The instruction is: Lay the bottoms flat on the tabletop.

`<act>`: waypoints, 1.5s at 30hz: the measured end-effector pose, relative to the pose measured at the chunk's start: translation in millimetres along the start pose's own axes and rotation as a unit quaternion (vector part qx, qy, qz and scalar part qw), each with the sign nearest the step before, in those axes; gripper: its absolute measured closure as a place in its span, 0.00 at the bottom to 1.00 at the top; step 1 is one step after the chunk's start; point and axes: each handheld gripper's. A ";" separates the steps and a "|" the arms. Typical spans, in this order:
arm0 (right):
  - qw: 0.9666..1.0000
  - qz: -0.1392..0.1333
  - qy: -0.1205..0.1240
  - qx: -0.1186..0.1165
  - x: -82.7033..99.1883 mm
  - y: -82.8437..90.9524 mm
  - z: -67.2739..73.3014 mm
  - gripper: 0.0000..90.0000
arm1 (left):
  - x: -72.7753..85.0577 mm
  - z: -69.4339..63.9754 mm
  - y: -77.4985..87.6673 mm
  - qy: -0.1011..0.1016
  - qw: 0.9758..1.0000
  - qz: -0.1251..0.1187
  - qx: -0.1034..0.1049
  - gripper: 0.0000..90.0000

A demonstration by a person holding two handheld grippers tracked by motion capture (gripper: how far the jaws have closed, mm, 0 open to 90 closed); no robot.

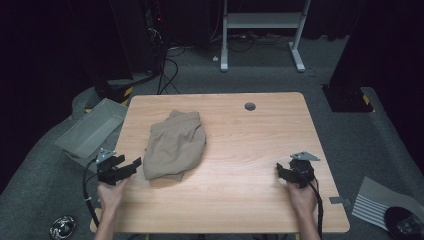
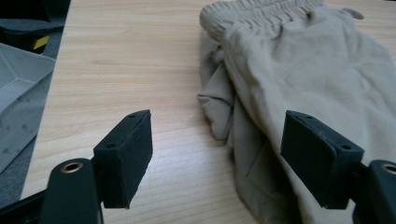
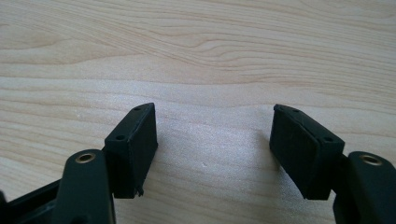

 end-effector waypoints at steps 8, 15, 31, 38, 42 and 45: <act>1.000 0.000 0.000 0.000 0.0 0.1 0.1 0.35 | -11.4 -6.9 -8.0 -0.002 1.000 0.000 0.012 0.27; 1.000 0.000 0.000 0.000 0.1 0.2 0.1 0.35 | -20.4 -14.2 -20.1 -0.015 1.000 0.010 0.018 0.26; 1.000 0.001 -0.002 0.000 0.2 0.2 0.3 0.35 | -32.9 -28.8 -55.3 -0.032 0.999 0.033 0.018 0.24; 1.000 0.001 -0.001 0.000 0.2 0.2 0.2 0.35 | -31.9 -31.6 -70.5 -0.024 0.999 0.037 0.014 0.25; 1.000 0.001 -0.002 0.001 0.2 0.2 0.3 0.35 | -25.3 -37.4 -84.2 -0.035 0.997 0.059 0.019 0.27; 1.000 0.001 -0.002 0.001 0.2 0.2 0.3 0.35 | -21.9 -42.6 -90.7 -0.046 0.997 0.067 0.017 0.29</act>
Point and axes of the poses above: each handheld gripper's, and its own axes: y roughly backward along the jaws, x roughly out of its underside, z roughly to its left, and after that the axes turned 4 degrees about -z, right-handed
